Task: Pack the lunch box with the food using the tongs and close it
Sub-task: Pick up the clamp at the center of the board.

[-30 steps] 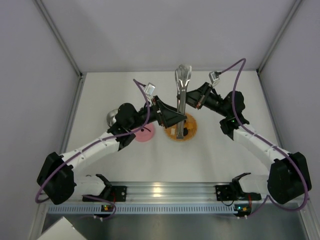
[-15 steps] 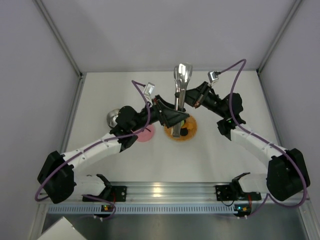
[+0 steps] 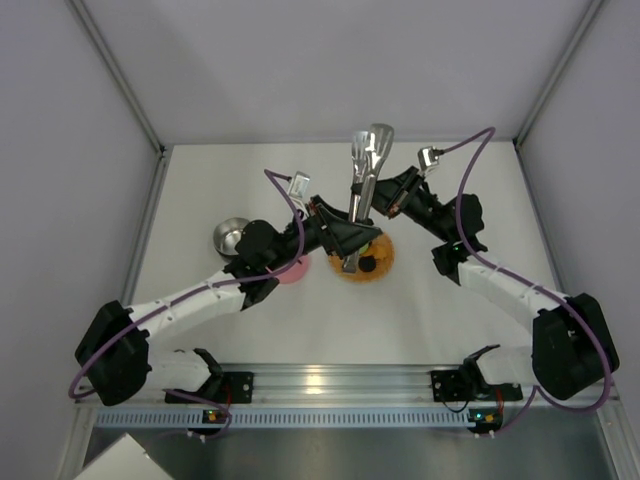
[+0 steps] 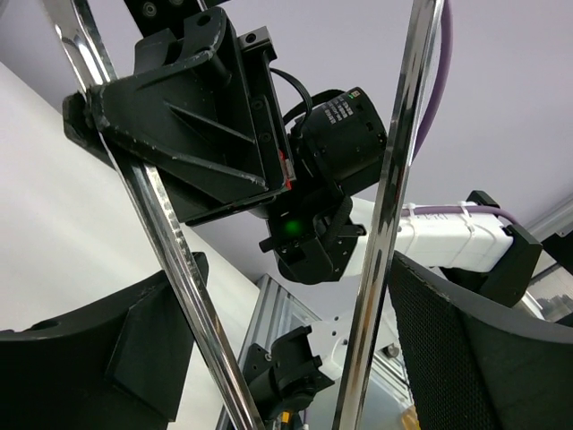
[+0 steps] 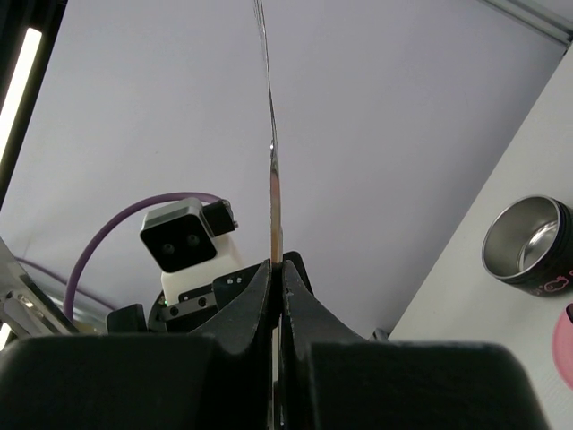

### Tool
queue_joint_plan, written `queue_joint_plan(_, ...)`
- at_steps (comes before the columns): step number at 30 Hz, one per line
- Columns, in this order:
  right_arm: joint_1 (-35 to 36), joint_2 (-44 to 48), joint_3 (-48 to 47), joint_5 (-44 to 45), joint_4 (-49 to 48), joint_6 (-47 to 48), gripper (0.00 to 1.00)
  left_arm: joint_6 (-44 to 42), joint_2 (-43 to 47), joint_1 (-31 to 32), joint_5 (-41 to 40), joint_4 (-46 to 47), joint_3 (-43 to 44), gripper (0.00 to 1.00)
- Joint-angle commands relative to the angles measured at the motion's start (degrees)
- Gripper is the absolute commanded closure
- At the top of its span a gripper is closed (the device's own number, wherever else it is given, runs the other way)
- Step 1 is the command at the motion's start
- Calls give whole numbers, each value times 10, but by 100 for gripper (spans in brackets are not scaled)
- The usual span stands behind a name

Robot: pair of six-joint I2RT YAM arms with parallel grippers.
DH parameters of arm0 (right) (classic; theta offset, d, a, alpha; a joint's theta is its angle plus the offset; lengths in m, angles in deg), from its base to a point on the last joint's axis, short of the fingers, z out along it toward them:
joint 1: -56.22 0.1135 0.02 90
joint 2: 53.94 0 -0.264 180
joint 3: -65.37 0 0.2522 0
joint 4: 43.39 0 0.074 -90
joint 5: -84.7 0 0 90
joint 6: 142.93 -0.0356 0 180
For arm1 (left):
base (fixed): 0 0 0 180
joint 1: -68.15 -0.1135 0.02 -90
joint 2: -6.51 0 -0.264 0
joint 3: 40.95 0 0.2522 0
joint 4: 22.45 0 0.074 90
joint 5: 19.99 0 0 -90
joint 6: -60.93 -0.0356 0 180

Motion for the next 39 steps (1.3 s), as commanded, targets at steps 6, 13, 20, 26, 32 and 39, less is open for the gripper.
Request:
queue_joint_plan(6,18,-4,13,34,-69,5,100,-20,20,10,-11,63,-14,21)
queue_joint_plan(13,32,-16,30,46,-109,-7,100,-24,24,11,-10,67,-14,29)
queue_joint_plan(20,34,3,48,55,-97,9,100,-39,41,21,-15,51,-11,38)
queue_joint_plan(26,35,13,60,62,-93,16,100,-52,54,27,-22,33,-8,39)
queue_joint_plan(32,35,32,70,75,-69,35,88,-70,77,28,-25,3,-9,40)
queue_joint_plan(39,35,61,67,101,-9,66,65,-85,105,29,-25,-26,-11,43)
